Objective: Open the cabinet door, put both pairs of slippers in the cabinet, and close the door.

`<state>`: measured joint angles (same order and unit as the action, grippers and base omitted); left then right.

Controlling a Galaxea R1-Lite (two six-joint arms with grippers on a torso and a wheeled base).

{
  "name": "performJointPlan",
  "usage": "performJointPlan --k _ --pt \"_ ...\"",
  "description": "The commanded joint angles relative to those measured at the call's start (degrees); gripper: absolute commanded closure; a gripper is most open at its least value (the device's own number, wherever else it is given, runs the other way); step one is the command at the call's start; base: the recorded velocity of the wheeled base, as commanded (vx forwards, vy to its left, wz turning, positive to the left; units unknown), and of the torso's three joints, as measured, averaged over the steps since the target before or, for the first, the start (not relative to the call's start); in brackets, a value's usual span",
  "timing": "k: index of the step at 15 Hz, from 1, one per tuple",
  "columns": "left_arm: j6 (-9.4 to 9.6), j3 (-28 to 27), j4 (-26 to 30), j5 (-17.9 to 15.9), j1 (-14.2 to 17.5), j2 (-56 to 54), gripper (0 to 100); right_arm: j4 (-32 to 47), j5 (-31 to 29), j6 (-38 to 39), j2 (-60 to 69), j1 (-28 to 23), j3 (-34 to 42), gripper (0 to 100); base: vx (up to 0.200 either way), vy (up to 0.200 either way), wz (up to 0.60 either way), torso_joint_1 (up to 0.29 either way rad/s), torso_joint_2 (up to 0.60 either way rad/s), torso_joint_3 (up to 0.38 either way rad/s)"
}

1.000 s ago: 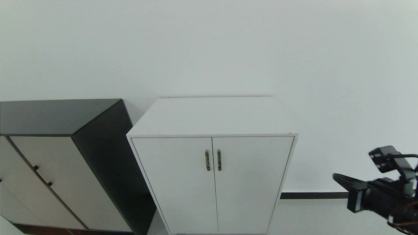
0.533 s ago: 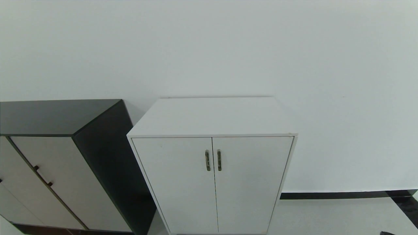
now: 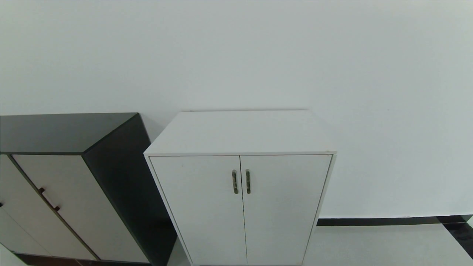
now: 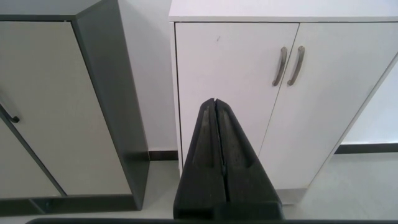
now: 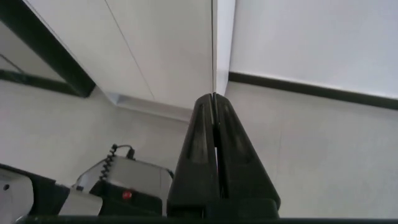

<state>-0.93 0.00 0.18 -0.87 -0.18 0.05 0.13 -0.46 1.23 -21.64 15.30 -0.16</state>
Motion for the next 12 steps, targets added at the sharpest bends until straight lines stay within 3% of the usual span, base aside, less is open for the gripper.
performJointPlan --k 1,3,6,12 --pt "0.05 0.0 0.0 0.0 0.0 0.0 100 0.0 -0.2 -2.0 4.1 -3.4 0.1 100 0.000 0.000 0.00 0.000 0.00 0.000" --pt "-0.04 0.0 0.0 0.1 0.0 0.0 100 0.0 -0.2 -2.5 8.5 -9.6 0.1 100 0.000 0.000 0.00 0.000 0.00 0.000" --pt "-0.04 0.0 0.0 0.1 0.0 0.0 100 0.0 -0.2 -2.5 16.9 -13.2 0.2 100 0.000 0.000 0.00 0.000 0.00 0.000" --pt "-0.04 0.0 0.0 0.1 0.0 0.0 100 0.0 -0.3 -1.9 21.6 -15.1 0.2 100 0.000 0.000 0.00 0.000 0.00 0.000"
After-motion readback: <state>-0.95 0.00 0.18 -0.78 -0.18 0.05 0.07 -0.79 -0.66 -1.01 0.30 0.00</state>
